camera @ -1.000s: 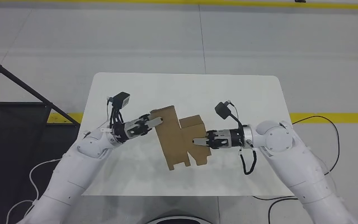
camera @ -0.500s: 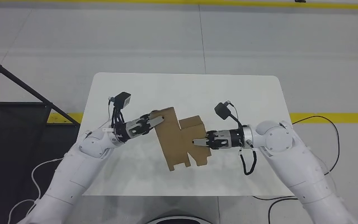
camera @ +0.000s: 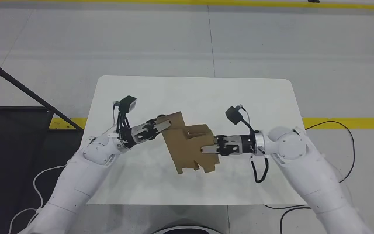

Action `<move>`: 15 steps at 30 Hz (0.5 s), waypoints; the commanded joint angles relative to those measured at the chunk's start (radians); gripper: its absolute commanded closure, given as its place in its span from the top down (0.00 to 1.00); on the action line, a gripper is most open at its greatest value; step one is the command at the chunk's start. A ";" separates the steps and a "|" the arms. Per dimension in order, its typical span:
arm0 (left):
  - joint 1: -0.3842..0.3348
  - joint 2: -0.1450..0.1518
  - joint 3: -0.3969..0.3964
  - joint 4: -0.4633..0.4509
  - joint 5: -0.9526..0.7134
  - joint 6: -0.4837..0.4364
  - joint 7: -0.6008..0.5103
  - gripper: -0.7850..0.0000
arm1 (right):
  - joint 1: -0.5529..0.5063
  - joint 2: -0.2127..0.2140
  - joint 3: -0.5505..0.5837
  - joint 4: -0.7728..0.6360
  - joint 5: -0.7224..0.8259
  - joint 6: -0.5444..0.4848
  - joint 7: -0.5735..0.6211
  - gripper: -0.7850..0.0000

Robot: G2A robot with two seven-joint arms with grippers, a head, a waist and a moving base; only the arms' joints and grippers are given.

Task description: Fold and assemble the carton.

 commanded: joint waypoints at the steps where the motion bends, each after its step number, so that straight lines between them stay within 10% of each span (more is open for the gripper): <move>1: 0.002 0.000 -0.003 -0.002 0.005 0.000 0.003 0.00 | -0.009 0.002 0.012 -0.007 -0.007 -0.015 -0.014 1.00; 15: 0.026 0.002 -0.046 -0.055 0.100 0.000 0.029 0.00 | -0.050 0.013 0.052 -0.044 -0.036 -0.045 -0.052 1.00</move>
